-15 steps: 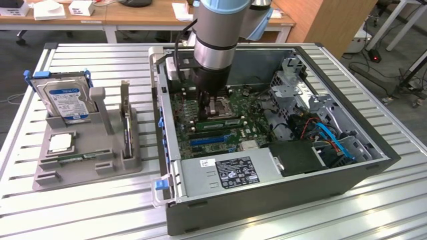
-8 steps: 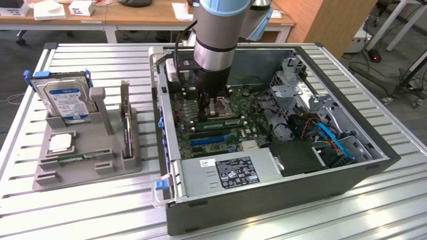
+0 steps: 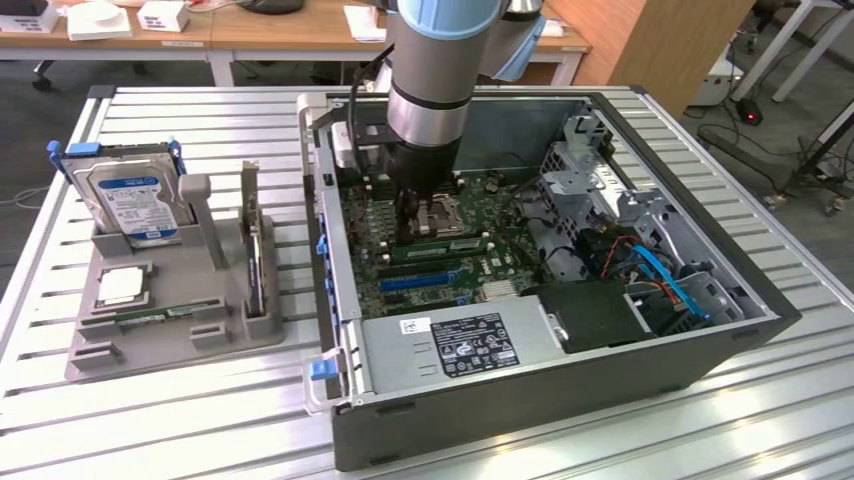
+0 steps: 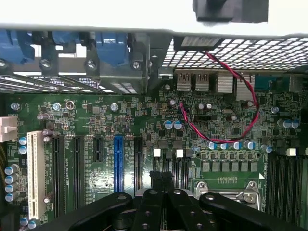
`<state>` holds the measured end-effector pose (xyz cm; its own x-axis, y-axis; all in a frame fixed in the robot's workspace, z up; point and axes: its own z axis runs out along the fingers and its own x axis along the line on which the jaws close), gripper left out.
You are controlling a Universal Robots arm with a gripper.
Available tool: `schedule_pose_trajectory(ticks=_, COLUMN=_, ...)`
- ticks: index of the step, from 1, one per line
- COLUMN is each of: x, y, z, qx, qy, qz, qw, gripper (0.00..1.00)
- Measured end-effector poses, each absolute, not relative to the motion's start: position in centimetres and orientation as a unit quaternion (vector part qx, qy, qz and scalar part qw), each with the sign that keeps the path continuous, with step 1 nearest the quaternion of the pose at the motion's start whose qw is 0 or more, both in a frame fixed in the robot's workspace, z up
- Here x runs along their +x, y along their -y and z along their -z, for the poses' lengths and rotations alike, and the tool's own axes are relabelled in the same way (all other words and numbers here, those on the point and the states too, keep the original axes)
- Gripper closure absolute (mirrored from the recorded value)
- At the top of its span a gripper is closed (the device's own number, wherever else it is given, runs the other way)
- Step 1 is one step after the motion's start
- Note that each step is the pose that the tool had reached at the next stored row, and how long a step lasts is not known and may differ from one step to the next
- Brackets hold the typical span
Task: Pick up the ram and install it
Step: 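Press down the ram until it locks into place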
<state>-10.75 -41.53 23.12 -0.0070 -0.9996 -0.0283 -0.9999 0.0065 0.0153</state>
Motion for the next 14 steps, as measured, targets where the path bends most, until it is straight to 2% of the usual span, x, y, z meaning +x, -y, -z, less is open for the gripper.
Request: schedule_pose_trajectory(ticks=14, x=-10.75, y=41.52, z=-22.84, qx=-0.705, qy=-0.709, qz=-0.015, qw=0.005, gripper=0.91)
